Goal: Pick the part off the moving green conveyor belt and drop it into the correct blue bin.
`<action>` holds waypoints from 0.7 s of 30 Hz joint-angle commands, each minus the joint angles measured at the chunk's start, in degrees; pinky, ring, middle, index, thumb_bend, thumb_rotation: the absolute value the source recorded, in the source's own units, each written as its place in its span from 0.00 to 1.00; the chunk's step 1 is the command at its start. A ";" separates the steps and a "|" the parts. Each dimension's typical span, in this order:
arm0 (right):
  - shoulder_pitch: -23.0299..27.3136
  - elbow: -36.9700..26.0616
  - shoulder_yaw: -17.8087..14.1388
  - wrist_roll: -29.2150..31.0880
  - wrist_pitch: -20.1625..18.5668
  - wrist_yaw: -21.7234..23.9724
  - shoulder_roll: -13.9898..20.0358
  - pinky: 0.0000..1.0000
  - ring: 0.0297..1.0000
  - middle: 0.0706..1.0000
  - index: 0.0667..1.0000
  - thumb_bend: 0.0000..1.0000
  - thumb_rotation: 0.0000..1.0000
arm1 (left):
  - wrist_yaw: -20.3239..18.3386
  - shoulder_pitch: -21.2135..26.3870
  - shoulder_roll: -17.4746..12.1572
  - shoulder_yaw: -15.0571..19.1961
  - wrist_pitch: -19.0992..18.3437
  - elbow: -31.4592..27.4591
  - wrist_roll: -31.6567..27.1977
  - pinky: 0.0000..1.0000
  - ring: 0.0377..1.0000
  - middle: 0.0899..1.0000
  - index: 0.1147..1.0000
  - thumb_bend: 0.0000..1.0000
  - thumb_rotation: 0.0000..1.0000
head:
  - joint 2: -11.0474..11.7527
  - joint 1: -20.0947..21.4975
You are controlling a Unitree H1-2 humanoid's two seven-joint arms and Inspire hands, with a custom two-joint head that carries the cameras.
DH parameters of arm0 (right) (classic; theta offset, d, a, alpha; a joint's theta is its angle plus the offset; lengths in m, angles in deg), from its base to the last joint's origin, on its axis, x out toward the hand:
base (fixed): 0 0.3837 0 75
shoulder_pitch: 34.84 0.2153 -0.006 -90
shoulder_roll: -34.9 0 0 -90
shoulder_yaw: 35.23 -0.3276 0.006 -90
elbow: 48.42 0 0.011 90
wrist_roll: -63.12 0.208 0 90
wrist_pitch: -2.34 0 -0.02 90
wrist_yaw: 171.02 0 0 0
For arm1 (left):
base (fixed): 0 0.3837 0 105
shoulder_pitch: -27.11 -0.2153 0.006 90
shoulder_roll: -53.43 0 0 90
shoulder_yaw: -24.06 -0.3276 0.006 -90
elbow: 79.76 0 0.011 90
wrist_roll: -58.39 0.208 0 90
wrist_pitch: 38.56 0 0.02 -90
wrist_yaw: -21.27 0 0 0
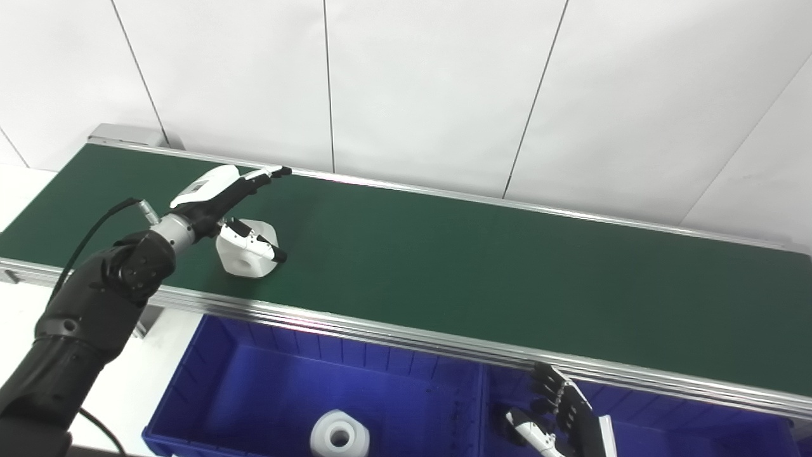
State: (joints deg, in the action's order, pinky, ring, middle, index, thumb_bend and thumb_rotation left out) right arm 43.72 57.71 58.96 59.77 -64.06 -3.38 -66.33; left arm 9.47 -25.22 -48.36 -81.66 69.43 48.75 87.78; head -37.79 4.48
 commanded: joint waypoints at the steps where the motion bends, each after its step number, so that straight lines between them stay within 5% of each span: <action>1: 0.47 -0.80 0.23 -0.70 3.33 -1.48 0.41 0.70 0.74 0.75 0.74 0.83 0.41 | 2.09 3.33 -1.63 -0.59 1.30 0.63 1.82 0.94 0.95 0.93 0.93 0.84 0.30 | 0.16 -0.24; 16: 0.73 -0.55 1.86 -0.76 3.33 -4.28 1.71 0.68 0.72 0.73 0.73 0.84 0.41 | 13.83 4.23 3.44 -8.59 -0.74 8.16 13.61 0.95 0.91 0.86 0.85 0.87 0.00 | 0.74 -0.49; 18: 0.73 -0.58 1.87 -0.62 3.33 -4.18 1.76 0.68 0.72 0.73 0.73 0.85 0.41 | 15.04 4.12 4.80 -7.84 0.45 9.83 11.87 0.88 0.87 0.83 0.82 0.85 0.00 | 0.68 -0.43; 19: 0.71 -0.62 1.93 -0.82 3.33 -4.42 1.79 0.68 0.72 0.73 0.73 0.85 0.42 | 16.91 3.97 5.55 -7.48 1.64 10.79 11.36 0.68 0.71 0.72 0.76 0.80 0.00 | 0.68 -0.43; 20: 0.70 -0.66 1.96 -0.91 3.33 -4.58 1.79 0.68 0.72 0.72 0.73 0.85 0.42 | 18.89 3.91 6.22 -7.22 3.02 11.86 11.01 0.52 0.55 0.60 0.60 0.65 0.00 | 0.64 -0.26; 21: 0.70 -0.68 2.01 -1.01 3.33 -4.72 1.81 0.68 0.72 0.72 0.73 0.84 0.42 | 20.33 3.94 6.63 -7.13 4.03 12.70 10.88 0.41 0.43 0.49 0.54 0.56 0.00 | 0.64 -0.26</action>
State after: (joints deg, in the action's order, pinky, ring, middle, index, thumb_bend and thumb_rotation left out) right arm 44.00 57.88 60.91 58.99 -64.05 -7.11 -64.80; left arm 26.19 -23.83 -41.95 -89.45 70.96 61.47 99.82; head -37.18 4.30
